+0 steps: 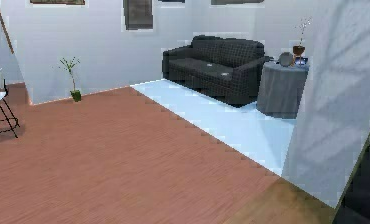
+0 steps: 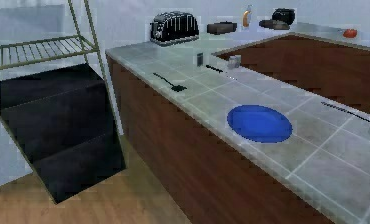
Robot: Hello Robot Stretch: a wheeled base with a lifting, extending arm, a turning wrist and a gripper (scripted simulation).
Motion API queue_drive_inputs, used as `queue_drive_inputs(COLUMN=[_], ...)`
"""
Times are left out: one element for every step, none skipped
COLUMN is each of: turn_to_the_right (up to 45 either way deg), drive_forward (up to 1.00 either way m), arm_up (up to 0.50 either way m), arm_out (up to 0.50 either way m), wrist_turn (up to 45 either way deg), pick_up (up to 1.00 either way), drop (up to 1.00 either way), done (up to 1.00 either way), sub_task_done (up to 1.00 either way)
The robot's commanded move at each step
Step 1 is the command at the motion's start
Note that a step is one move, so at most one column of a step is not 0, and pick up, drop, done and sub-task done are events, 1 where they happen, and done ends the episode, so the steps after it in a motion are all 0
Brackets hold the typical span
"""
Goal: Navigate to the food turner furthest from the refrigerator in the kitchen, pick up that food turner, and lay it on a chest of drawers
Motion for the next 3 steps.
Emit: queue_drive_inputs(turn_to_the_right=[-3.0, 45.0, 24.0], drive_forward=[0.00, 0.00, 0.00], arm_up=[0.00, 0.00, 0.00], arm_out=[0.00, 0.00, 0.00], wrist_turn=[0.0, 0.0, 0.0], pick_up=[0.00, 0.00, 0.00], drop=[0.00, 0.00, 0.00], done=[0.00, 0.00, 0.00], sub_task_done=[0.00, 0.00, 0.00])
